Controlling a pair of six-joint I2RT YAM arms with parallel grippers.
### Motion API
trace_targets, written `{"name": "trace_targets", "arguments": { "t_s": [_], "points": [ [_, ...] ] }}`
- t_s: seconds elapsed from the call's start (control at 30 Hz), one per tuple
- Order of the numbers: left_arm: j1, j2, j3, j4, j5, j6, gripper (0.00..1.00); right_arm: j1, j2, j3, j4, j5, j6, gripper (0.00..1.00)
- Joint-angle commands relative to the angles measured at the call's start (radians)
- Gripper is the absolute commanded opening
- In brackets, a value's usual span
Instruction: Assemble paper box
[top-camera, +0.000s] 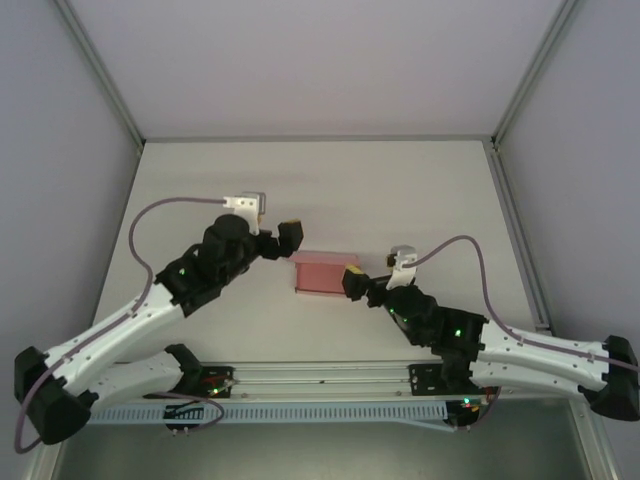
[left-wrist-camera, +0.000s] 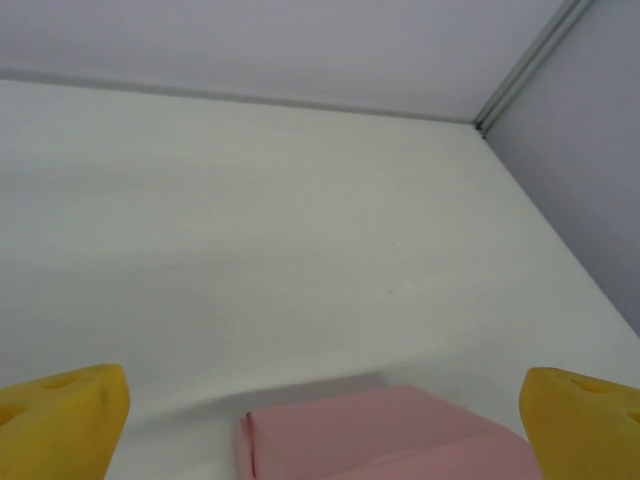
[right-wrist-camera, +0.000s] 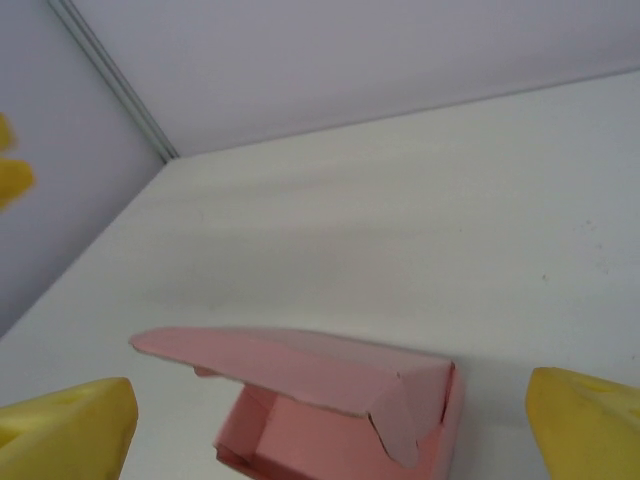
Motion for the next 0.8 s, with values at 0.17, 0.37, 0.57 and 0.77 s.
{"name": "trace_targets", "arguments": {
  "t_s": [0.17,0.37,0.57,0.77],
  "points": [
    [0.187,0.271,0.099,-0.039,0.361,0.02,1.0,-0.241,0.202,0.295,-0.301,-0.065,0.106,1.0],
    [0.19,0.387,0.062,-0.021,0.463,0.045,1.0,-0.366,0.393,0.318,-0.281,-0.269,0.126,1.0],
    [0.193,0.427,-0.013,0.008,0.519,0.058,1.0,-0.408,0.528,0.287,-0.276,-0.397,0.172,1.0],
    [0.192,0.463,-0.09,0.059,0.587,0.054,0.92,-0.408,0.597,0.198,-0.239,-0.486,0.251,0.98]
  ]
}}
